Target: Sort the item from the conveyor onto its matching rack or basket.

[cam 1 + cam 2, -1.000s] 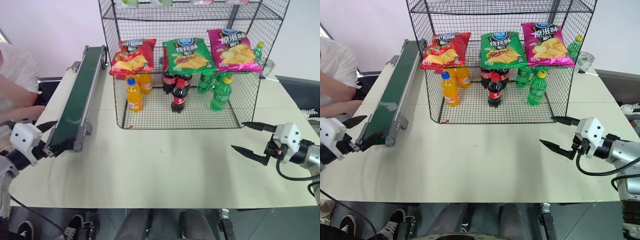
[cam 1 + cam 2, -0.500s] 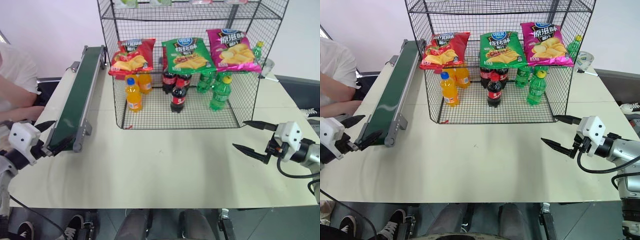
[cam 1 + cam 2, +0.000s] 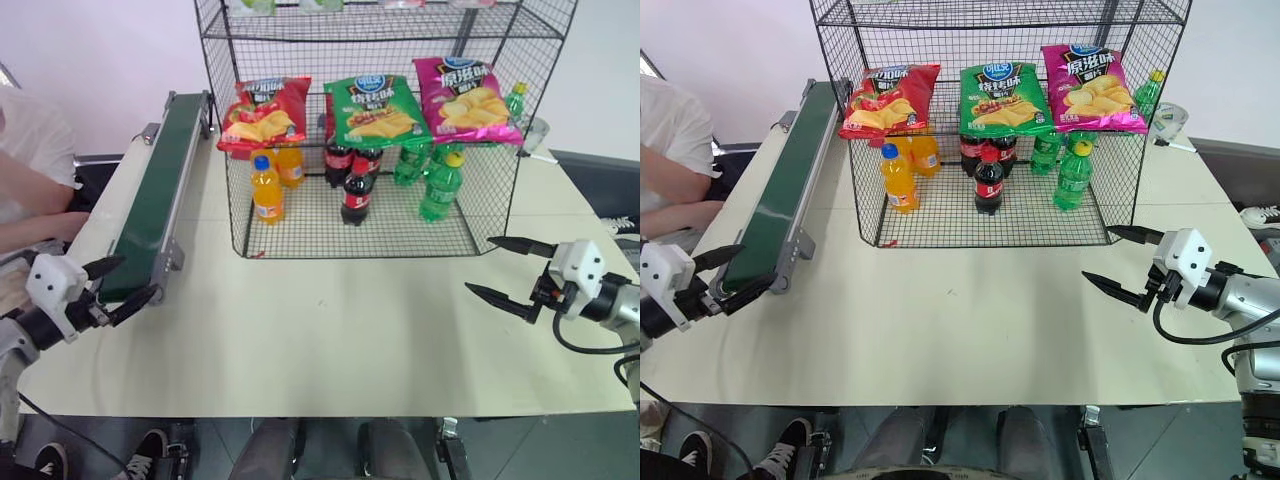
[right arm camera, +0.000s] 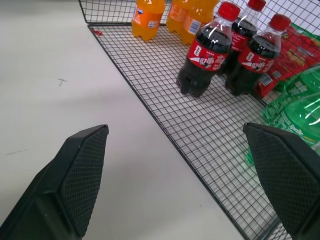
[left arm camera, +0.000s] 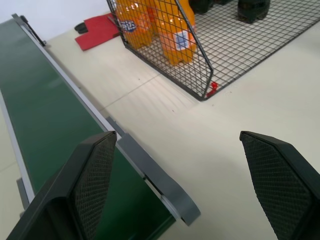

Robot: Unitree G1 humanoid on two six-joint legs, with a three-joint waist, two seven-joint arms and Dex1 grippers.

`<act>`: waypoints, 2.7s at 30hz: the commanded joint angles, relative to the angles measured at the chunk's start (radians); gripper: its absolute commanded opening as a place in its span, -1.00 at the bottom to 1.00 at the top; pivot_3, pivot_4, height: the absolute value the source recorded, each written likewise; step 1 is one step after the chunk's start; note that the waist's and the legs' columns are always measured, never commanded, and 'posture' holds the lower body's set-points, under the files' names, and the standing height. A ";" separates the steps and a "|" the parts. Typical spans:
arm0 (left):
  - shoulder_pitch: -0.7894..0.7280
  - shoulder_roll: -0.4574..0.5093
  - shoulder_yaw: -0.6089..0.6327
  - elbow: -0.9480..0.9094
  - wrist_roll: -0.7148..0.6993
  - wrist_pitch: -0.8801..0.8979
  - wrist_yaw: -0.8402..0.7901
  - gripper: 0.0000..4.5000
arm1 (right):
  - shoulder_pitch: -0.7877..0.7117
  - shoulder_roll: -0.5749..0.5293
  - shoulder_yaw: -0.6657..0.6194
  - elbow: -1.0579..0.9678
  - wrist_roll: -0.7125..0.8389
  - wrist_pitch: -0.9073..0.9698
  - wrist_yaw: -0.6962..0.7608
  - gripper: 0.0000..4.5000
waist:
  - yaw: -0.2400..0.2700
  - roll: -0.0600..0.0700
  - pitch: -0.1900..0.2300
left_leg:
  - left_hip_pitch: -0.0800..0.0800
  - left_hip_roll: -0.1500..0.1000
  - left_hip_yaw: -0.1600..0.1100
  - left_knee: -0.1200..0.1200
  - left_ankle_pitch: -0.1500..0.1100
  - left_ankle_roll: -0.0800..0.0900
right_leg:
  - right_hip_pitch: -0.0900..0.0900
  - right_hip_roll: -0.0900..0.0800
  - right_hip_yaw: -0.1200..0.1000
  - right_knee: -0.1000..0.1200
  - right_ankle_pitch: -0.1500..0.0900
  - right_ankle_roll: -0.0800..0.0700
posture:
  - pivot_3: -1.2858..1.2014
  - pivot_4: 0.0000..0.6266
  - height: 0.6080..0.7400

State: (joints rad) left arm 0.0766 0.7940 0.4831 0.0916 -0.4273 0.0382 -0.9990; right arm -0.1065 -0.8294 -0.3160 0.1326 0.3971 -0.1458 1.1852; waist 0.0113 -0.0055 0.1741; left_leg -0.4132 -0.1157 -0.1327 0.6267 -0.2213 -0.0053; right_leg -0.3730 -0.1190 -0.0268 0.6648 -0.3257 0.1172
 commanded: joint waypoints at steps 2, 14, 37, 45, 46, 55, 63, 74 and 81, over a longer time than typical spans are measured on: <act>-0.020 0.013 0.030 -0.024 -0.025 0.014 0.015 0.83 | -0.023 0.002 -0.002 0.009 0.006 -0.021 -0.003 1.00 | 0.000 0.000 0.000 | 0.000 0.000 0.000 0.000 0.000 0.000 | 0.000 0.000 0.000 0.000 0.000 0.000 | 0.03 -0.52 1.00; -0.004 0.002 0.040 -0.048 -0.070 0.048 0.015 0.83 | -0.024 -0.002 -0.013 0.000 0.042 0.006 0.013 1.00 | -0.001 0.000 0.000 | 0.000 0.000 0.000 0.000 0.000 0.000 | 0.000 0.000 0.000 0.000 0.000 0.000 | 0.03 -0.52 1.00; -0.030 0.004 0.026 -0.015 -0.025 0.004 0.054 0.83 | -0.054 0.004 -0.002 0.015 0.029 -0.005 -0.003 1.00 | -0.002 0.000 0.000 | 0.000 0.000 0.000 -0.001 0.000 0.000 | 0.000 0.000 0.000 -0.001 0.000 0.000 | 0.03 -0.52 1.00; -0.033 -0.003 0.022 -0.017 -0.018 -0.001 0.064 0.83 | -0.073 0.009 0.007 0.027 0.024 -0.009 -0.008 1.00 | -0.001 0.000 0.000 | 0.000 0.000 0.000 -0.001 0.000 0.000 | 0.000 0.000 0.000 -0.001 0.000 0.000 | 0.03 -0.52 1.00; -0.031 -0.004 0.022 -0.019 -0.018 -0.001 0.066 0.83 | -0.076 0.009 0.008 0.029 0.022 -0.010 -0.008 1.00 | -0.001 0.000 0.000 | 0.000 0.000 0.000 -0.001 0.000 0.000 | 0.000 0.000 0.000 -0.001 0.000 0.000 | 0.03 -0.52 1.00; -0.019 -0.015 0.015 -0.031 0.009 -0.023 0.085 0.83 | -0.089 0.009 0.020 0.035 0.017 -0.009 -0.007 1.00 | -0.001 0.000 0.000 | 0.000 0.000 0.000 -0.001 0.000 0.000 | 0.000 0.000 0.000 -0.001 0.000 0.000 | 0.03 -0.52 1.00; 0.009 -0.022 0.027 -0.044 0.015 -0.042 0.109 0.83 | -0.109 0.011 0.042 0.016 0.016 0.004 -0.008 1.00 | -0.001 0.000 0.001 | 0.000 0.000 0.000 -0.002 0.000 0.000 | 0.000 0.000 0.000 -0.001 0.000 0.000 | 0.03 -0.52 1.00; 0.003 -0.010 0.029 0.003 0.049 -0.109 0.119 0.83 | -0.106 0.027 0.064 -0.052 0.025 0.039 -0.031 1.00 | -0.001 0.001 0.001 | 0.000 0.000 0.000 -0.002 0.000 0.000 | -0.001 0.000 0.000 -0.002 0.000 0.000 | 0.03 -0.52 1.00; 0.047 -0.011 0.045 0.008 0.058 -0.137 0.122 0.83 | -0.109 0.030 0.071 -0.057 0.026 0.046 -0.036 1.00 | -0.002 0.001 0.001 | 0.000 0.000 0.000 -0.003 0.000 0.000 | -0.001 0.000 0.000 -0.002 0.000 0.000 | 0.03 -0.52 1.00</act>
State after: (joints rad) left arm 0.1159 0.7716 0.4871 0.1070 -0.3770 -0.0731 -0.8823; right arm -0.2024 -0.8029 -0.2360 0.1124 0.4074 -0.0973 1.1543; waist 0.0096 -0.0050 0.1749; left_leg -0.4133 -0.1156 -0.1324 0.6235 -0.2213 -0.0053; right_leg -0.3738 -0.1191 -0.0267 0.6631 -0.3256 0.1172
